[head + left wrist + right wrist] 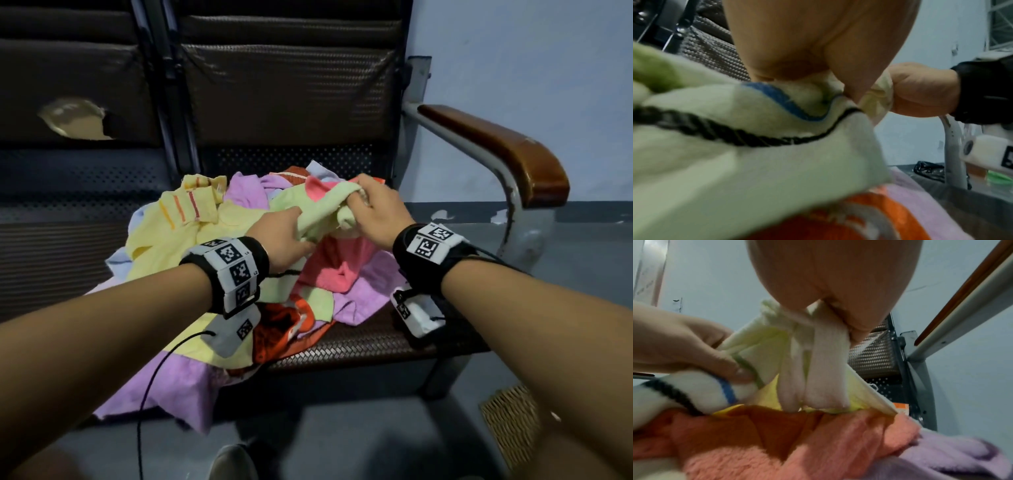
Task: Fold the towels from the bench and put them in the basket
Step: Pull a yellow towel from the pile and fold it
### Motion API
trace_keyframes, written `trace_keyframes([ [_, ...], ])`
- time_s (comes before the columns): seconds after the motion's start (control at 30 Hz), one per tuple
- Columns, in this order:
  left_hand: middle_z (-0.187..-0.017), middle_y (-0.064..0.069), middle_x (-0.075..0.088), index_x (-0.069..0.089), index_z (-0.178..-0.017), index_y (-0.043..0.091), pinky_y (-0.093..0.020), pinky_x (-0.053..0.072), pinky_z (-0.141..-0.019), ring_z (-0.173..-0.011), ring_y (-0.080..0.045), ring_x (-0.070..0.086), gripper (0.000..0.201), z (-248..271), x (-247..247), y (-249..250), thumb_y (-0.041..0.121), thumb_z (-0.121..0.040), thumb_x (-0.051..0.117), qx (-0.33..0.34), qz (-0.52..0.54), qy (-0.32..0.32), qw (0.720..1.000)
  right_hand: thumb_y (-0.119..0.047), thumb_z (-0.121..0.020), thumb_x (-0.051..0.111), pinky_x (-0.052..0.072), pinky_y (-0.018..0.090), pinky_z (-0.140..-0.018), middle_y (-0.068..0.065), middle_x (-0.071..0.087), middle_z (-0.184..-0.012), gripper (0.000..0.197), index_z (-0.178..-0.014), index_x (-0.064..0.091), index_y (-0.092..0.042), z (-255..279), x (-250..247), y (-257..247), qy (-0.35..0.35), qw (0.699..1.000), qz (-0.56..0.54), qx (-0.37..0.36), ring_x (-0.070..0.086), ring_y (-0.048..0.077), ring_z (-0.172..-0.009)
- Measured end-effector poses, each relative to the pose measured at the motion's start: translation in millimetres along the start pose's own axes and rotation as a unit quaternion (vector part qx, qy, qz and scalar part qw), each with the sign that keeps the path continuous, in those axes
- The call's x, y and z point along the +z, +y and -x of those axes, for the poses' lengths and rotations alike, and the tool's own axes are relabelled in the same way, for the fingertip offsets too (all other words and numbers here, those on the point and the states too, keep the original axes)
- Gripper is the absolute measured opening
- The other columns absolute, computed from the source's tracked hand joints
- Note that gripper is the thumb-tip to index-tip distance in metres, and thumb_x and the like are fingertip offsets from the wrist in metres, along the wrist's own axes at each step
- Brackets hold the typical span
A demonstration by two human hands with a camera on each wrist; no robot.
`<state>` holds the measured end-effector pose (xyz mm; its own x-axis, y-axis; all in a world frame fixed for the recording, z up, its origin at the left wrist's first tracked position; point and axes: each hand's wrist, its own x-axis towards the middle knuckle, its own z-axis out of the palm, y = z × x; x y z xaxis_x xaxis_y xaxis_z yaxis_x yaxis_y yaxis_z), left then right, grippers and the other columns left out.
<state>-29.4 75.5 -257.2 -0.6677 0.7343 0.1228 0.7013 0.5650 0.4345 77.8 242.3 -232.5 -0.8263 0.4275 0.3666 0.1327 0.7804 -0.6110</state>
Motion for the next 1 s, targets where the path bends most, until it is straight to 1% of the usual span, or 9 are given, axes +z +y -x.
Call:
trace_keyframes([
  [0.17,-0.086,-0.002,0.073,0.072,-0.091,0.015,-0.035,0.051,-0.078,-0.087,-0.022,0.066,0.022,-6.5,-20.6,18.2,0.028,-0.094,0.055,0.000,0.179,0.089,0.980,-0.052,-0.084,0.062,0.047,0.032,-0.071,-0.011,0.064,-0.079,0.021,-0.093,0.057,-0.033,13.3,-32.5,12.5,0.052,0.998,0.009,0.026,0.059,0.014,-0.079],
  [0.27,-0.063,0.005,0.068,0.068,-0.061,0.017,-0.032,0.046,-0.062,-0.069,-0.020,0.064,0.045,-13.6,-35.9,24.7,0.053,-0.085,0.053,-0.063,0.241,0.141,0.958,-0.077,-0.070,0.068,0.046,0.018,-0.061,-0.017,0.068,-0.074,0.037,-0.081,0.066,-0.042,27.5,-48.6,20.7,-0.076,0.995,0.040,0.048,0.062,0.000,-0.073],
  [0.37,-0.064,-0.001,0.061,0.059,-0.057,0.015,-0.036,0.039,-0.058,-0.075,-0.032,0.062,0.049,-21.4,-45.9,19.8,0.056,-0.077,0.043,-0.133,0.213,0.175,0.952,-0.049,-0.081,0.074,0.047,0.030,-0.066,-0.005,0.069,-0.080,0.022,-0.077,0.067,-0.029,39.6,-56.1,31.3,-0.174,0.974,0.130,0.059,0.065,0.019,-0.082],
  [0.47,-0.108,-0.008,0.066,0.064,-0.101,0.025,-0.043,0.048,-0.090,-0.112,-0.037,0.057,0.043,-17.2,-41.4,17.6,0.041,-0.070,0.039,-0.148,0.118,0.120,0.975,-0.010,-0.086,0.055,0.045,0.032,-0.070,0.003,0.068,-0.088,0.016,-0.085,0.067,-0.020,43.7,-63.8,31.3,-0.127,0.986,0.097,0.053,0.063,0.028,-0.089],
  [0.6,-0.121,0.002,0.060,0.050,-0.128,0.027,-0.034,0.049,-0.097,-0.117,-0.021,0.059,0.058,1.0,-22.4,52.3,0.028,-0.072,0.066,0.034,0.219,-0.015,0.975,0.001,-0.081,0.047,0.040,0.020,-0.064,-0.020,0.059,-0.071,0.043,-0.068,0.057,-0.039,38.6,-65.4,12.2,-0.044,0.999,-0.011,0.027,0.056,0.012,-0.077],
  [0.67,-0.121,0.005,0.061,0.044,-0.135,0.025,-0.027,0.050,-0.094,-0.111,-0.010,0.061,0.074,11.5,-11.6,75.4,0.039,-0.073,0.082,0.106,0.242,-0.084,0.961,-0.005,-0.077,0.049,0.041,0.027,-0.065,-0.015,0.058,-0.066,0.031,-0.066,0.056,-0.033,35.0,-61.7,2.6,-0.035,0.998,-0.036,0.026,0.055,0.009,-0.071],
  [0.83,-0.104,-0.004,0.069,0.066,-0.110,0.009,-0.032,0.044,-0.078,-0.098,-0.024,0.063,0.022,6.1,-13.7,87.3,0.018,-0.092,0.058,0.129,0.108,0.086,0.982,-0.027,-0.075,0.059,0.039,0.016,-0.059,-0.011,0.060,-0.074,0.010,-0.082,0.056,-0.032,32.3,-60.7,2.6,0.005,1.000,-0.014,0.023,0.055,0.000,-0.069],
  [0.93,-0.093,-0.011,0.064,0.065,-0.085,0.006,-0.034,0.037,-0.070,-0.092,-0.030,0.059,0.019,-2.4,-24.4,76.3,0.002,-0.085,0.046,0.087,0.098,0.137,0.982,-0.023,-0.081,0.066,0.046,0.025,-0.068,-0.008,0.064,-0.079,0.010,-0.088,0.061,-0.028,34.4,-64.1,19.7,0.049,0.996,0.059,0.051,0.059,0.009,-0.074],
  [1.0,-0.098,-0.010,0.067,0.068,-0.093,0.011,-0.033,0.043,-0.074,-0.094,-0.029,0.061,0.028,-4.9,-29.3,70.5,0.005,-0.083,0.043,0.030,0.113,0.162,0.980,-0.024,-0.083,0.065,0.049,0.030,-0.072,-0.002,0.067,-0.086,0.004,-0.084,0.063,-0.027,37.2,-64.5,29.9,0.039,0.985,0.132,0.101,0.062,0.022,-0.083],
])
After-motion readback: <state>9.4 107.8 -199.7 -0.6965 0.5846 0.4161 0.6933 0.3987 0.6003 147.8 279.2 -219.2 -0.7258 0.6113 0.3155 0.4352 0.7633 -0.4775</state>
